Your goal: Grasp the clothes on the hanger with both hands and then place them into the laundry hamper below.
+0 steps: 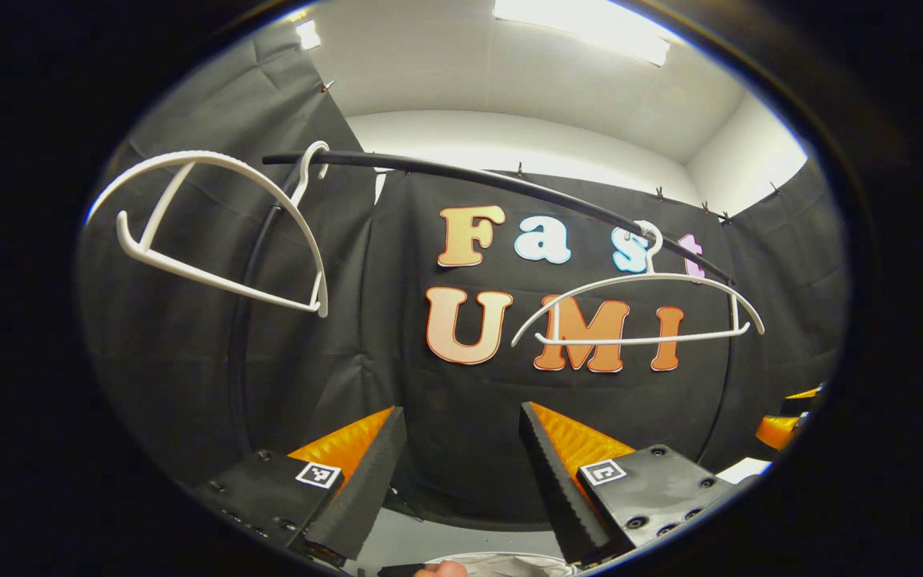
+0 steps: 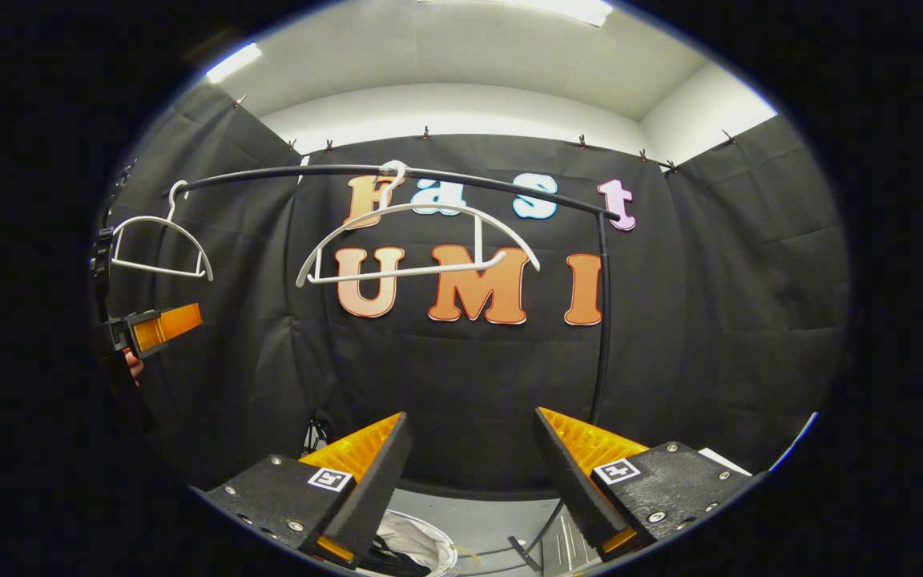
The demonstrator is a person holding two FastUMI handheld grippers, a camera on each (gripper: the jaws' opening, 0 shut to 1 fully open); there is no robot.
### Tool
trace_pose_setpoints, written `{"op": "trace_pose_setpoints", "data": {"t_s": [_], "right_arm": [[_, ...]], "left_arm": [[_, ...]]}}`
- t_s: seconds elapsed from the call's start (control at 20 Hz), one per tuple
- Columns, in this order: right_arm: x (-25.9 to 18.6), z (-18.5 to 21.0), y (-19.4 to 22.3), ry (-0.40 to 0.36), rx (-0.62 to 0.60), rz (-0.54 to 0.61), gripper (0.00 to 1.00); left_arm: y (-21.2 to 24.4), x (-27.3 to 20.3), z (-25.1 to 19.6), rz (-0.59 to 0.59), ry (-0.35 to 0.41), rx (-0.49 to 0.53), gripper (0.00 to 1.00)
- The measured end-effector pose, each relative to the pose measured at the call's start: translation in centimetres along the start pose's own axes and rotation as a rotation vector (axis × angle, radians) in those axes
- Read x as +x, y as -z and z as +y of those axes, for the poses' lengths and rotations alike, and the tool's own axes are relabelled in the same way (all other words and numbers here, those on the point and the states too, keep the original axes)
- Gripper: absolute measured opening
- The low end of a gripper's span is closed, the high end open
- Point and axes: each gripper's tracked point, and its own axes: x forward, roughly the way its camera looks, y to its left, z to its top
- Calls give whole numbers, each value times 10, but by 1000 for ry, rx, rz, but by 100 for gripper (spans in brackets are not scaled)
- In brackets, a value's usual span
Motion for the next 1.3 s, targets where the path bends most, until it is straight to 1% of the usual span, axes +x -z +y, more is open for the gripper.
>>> {"op": "trace_pose_setpoints", "data": {"t_s": [0.1, 0.2, 0.25, 0.3, 0.35, 0.4, 0.55, 0.6, 0.95, 1.3], "right_arm": [[0, 4, 1, -7, 5, 2, 94], [3, 7, -2, -15, 23, 1, 94], [2, 9, -3, -19, 32, 0, 94], [3, 9, -3, -21, 34, -2, 94], [6, 8, -3, -19, 32, -3, 94], [7, 7, -4, -15, 29, -5, 94], [7, 7, -8, -13, 42, -13, 94], [8, 7, -9, -11, 48, -13, 100], [12, 7, -9, -4, 45, -14, 100], [16, 12, -13, -9, 46, -21, 100]], "left_arm": [[0, -1, 1, 4, -8, 11, 92], [1, -1, 0, 11, -12, 18, 93], [2, 0, -2, 11, -10, 17, 92], [2, 1, -2, 12, -7, 16, 93], [2, 2, -3, 10, -5, 17, 92], [2, 3, -5, 9, 0, 16, 93], [1, 3, -9, 4, 10, 19, 93], [0, 3, -11, 1, 12, 19, 93], [-3, 7, -16, -16, 28, 15, 93], [-4, 7, -14, -19, 22, 10, 93]]}}
